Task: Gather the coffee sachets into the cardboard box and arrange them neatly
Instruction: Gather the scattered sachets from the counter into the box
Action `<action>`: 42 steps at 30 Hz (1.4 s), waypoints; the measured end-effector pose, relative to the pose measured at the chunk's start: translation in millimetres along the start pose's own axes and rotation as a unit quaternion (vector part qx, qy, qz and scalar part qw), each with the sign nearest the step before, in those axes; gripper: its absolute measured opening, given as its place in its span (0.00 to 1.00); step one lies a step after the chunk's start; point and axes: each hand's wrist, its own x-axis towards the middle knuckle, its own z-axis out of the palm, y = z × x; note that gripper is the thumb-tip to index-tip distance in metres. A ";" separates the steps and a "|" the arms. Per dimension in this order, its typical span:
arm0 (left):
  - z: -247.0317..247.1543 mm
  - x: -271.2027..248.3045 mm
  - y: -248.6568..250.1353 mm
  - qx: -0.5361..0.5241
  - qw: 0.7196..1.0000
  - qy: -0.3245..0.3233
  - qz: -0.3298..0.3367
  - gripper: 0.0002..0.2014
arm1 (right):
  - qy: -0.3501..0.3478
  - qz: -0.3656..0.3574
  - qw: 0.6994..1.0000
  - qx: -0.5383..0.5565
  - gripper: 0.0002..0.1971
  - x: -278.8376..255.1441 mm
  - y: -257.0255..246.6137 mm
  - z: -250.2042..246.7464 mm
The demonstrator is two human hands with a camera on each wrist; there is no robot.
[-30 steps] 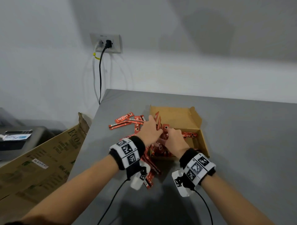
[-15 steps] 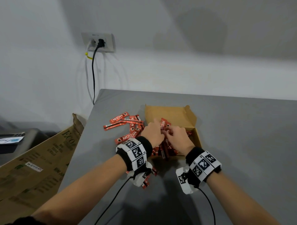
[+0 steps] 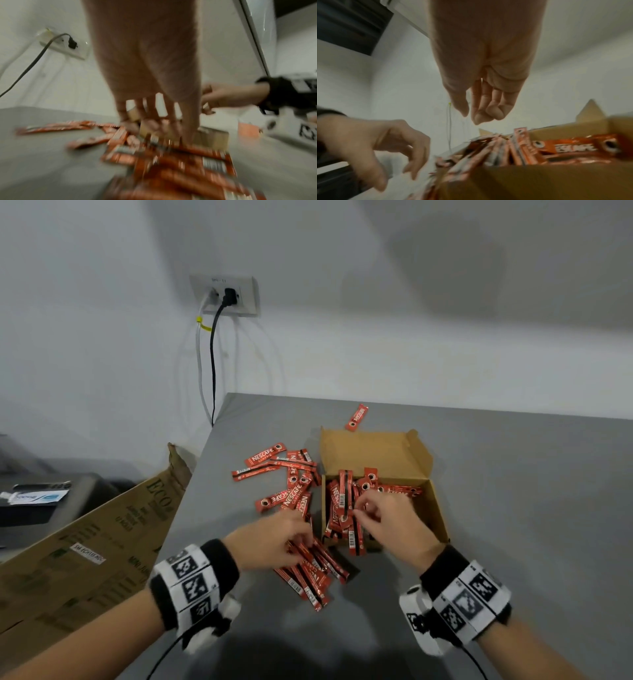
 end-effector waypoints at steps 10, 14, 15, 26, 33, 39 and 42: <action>29.4 3.8 1.5 0.210 0.974 -0.050 0.062 0.45 | -0.071 -0.013 0.997 -0.002 0.06 0.2 -14.6 29.3; 32.2 7.5 8.1 0.233 0.968 -0.060 0.069 0.43 | -0.067 -0.014 0.998 -0.002 0.06 -0.5 -16.0 30.1; 33.5 8.3 9.7 0.235 0.967 -0.062 0.074 0.43 | -0.067 -0.013 0.998 -0.002 0.06 -0.9 -15.8 30.6; 40.7 6.8 14.0 0.219 0.967 -0.095 0.090 0.25 | -0.055 -0.012 0.998 0.016 0.07 -4.4 -12.6 38.8; 9.7 -5.8 9.3 0.029 0.997 0.053 0.052 0.09 | 0.008 -0.037 0.992 0.119 0.05 -17.9 -14.8 29.4; -56.1 21.8 46.2 -0.174 0.933 0.312 0.037 0.14 | -0.025 -0.090 0.967 0.236 0.45 -16.2 -19.5 24.7; -60.0 52.8 78.4 -0.260 0.906 0.331 0.040 0.11 | 0.026 -0.090 0.954 0.286 0.40 -7.2 -23.8 21.1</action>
